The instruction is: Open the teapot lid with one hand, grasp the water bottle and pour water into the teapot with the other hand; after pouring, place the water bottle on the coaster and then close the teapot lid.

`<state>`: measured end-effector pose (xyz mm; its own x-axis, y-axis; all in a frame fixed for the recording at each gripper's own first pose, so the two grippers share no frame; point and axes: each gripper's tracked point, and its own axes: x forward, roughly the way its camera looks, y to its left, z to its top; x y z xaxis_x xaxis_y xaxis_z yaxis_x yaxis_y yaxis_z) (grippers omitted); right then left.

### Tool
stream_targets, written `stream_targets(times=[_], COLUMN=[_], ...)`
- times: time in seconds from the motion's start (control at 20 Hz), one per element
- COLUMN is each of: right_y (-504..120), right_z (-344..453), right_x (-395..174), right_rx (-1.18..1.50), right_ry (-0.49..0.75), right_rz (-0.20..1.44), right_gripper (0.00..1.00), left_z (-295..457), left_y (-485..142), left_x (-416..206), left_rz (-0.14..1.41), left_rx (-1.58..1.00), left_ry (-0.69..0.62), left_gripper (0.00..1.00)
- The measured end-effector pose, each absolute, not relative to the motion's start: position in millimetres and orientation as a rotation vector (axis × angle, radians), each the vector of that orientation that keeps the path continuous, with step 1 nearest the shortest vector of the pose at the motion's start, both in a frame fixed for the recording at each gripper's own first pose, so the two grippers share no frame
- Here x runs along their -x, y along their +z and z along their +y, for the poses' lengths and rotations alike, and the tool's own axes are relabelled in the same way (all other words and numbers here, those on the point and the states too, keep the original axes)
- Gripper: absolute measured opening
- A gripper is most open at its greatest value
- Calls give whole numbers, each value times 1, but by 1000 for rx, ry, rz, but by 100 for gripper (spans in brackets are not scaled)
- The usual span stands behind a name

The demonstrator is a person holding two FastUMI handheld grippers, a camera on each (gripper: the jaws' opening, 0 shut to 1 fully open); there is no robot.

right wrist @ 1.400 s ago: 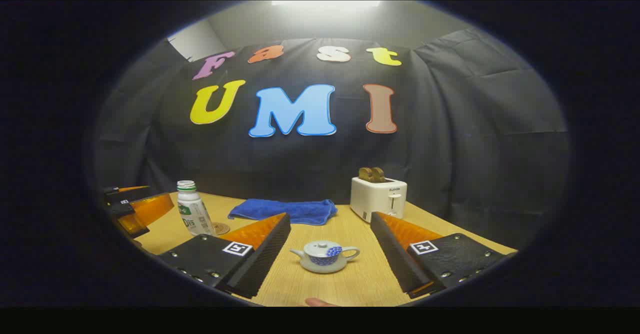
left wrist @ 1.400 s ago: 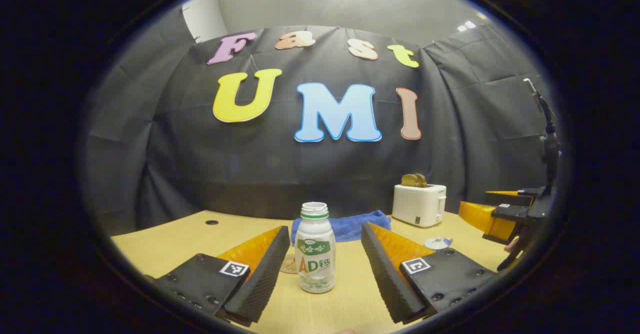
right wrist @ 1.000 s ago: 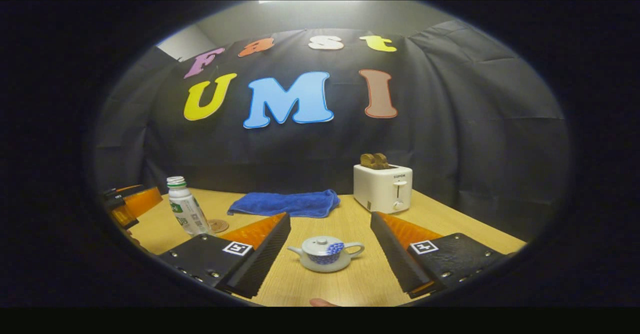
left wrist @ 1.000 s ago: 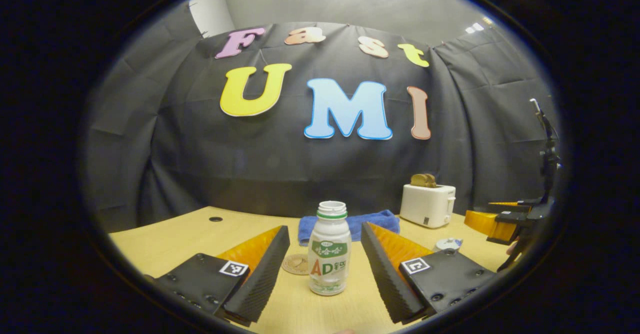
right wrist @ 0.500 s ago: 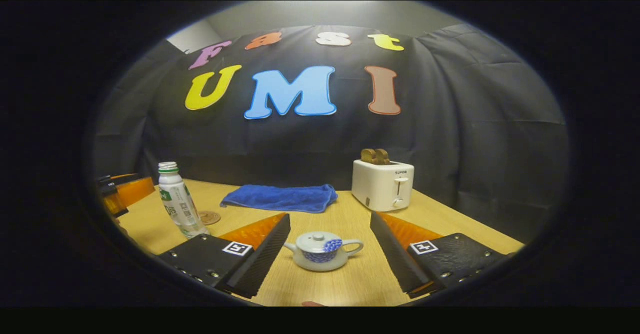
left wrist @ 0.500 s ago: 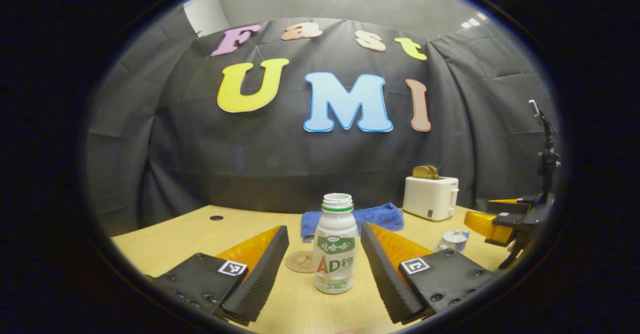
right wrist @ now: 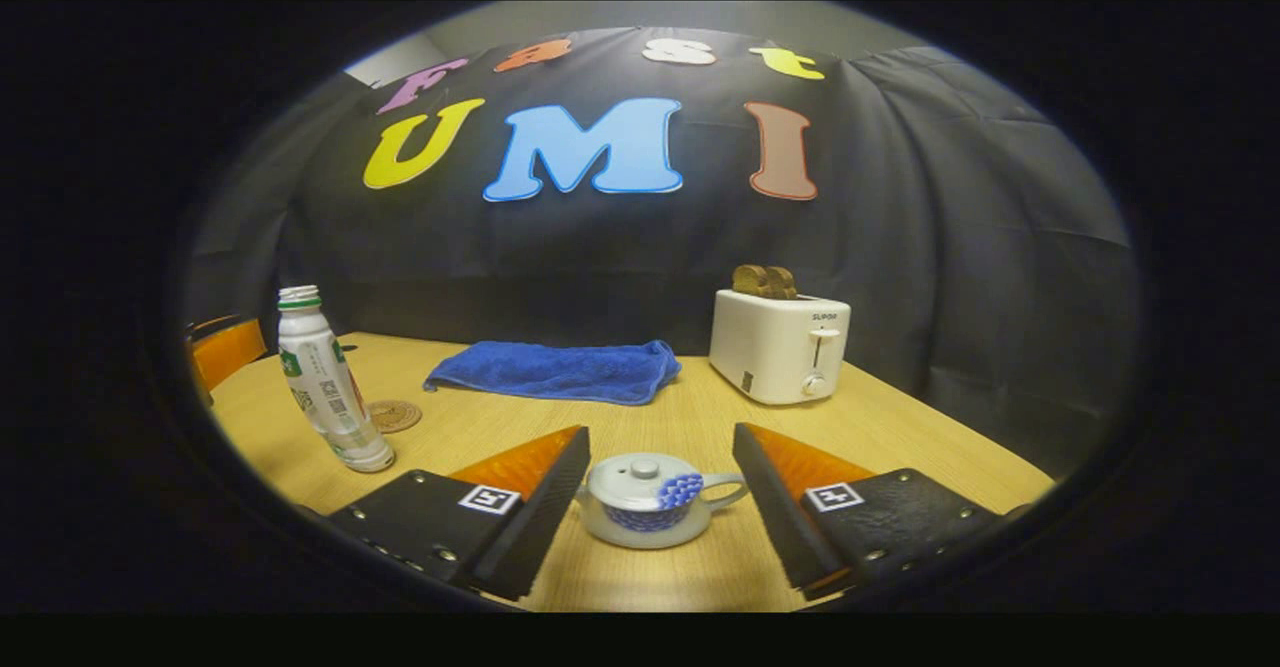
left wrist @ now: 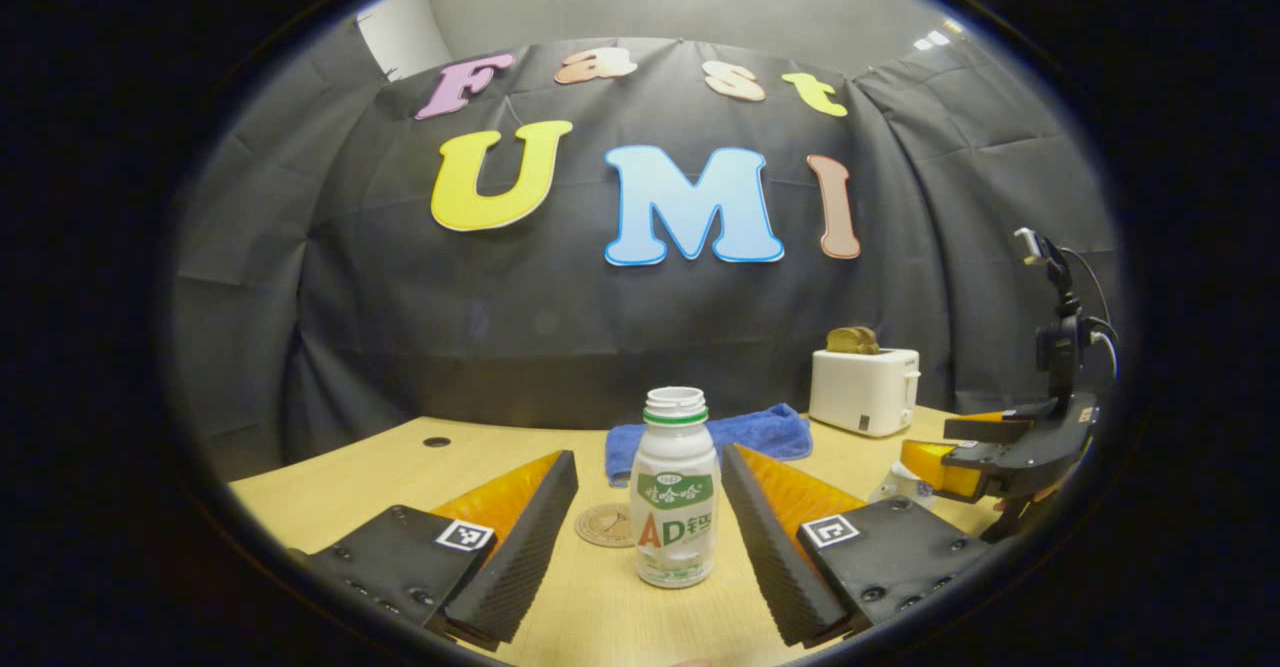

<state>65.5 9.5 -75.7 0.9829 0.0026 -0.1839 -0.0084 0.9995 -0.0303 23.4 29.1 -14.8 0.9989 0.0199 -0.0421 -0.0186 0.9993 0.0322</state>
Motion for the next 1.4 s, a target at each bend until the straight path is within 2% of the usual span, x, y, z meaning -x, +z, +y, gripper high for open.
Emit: stream_targets(times=[0.05, 0.15, 0.2, 0.25, 0.3, 0.35, 0.45, 0.5, 0.65, 0.7, 0.75, 1.05, 1.4], right_y=[-80, -85, -90, -89, -88, -87, -81, -88, -86, -86, -85, -55, -50], right_z=[9, 11, 13, 12, 13, 13, 16, 15, 14, 15, 16, 25, 37], right_x=[-66, -66, -72, -71, -72, -71, -61, -72, -73, -72, -72, -62, -54], right_rx=[39, 55, 57, 64, 79, 94, 110, 118, 119, 95, 77, 97, 115], right_ry=[-6, -6, 4, -2, -3, -4, -5, -18, -10, -1, 7, 29, 66], right_rz=[202, 232, 231, 228, 231, 229, 228, 225, 220, 218, 214, 95, 68], right_gripper=[78, 71, 84, 41, 29, 39, 40, 5, 7, 0, 7, 7, 7], left_z=[30, 36, 38, 37, 38, 38, 39, 39, 37, 35, 33, 21, 20], left_y=[-16, -17, -15, -14, -14, -13, -16, -19, -20, -21, -23, -46, -62], left_x=[-26, -28, -28, -28, -28, -29, -30, -31, -33, -34, -36, -50, -71], left_rz=[44, 40, 34, 32, 29, 29, 35, 40, 43, 43, 46, 94, 119], left_rx=[-32, -38, -37, -34, -29, -26, -21, -22, -27, -27, -23, -26, -66], left_ry=[19, 41, 47, 44, 45, 45, 45, 42, 33, 24, 14, -8, -19], left_gripper=[100, 100, 100, 100, 100, 100, 100, 100, 100, 100, 100, 100, 100])
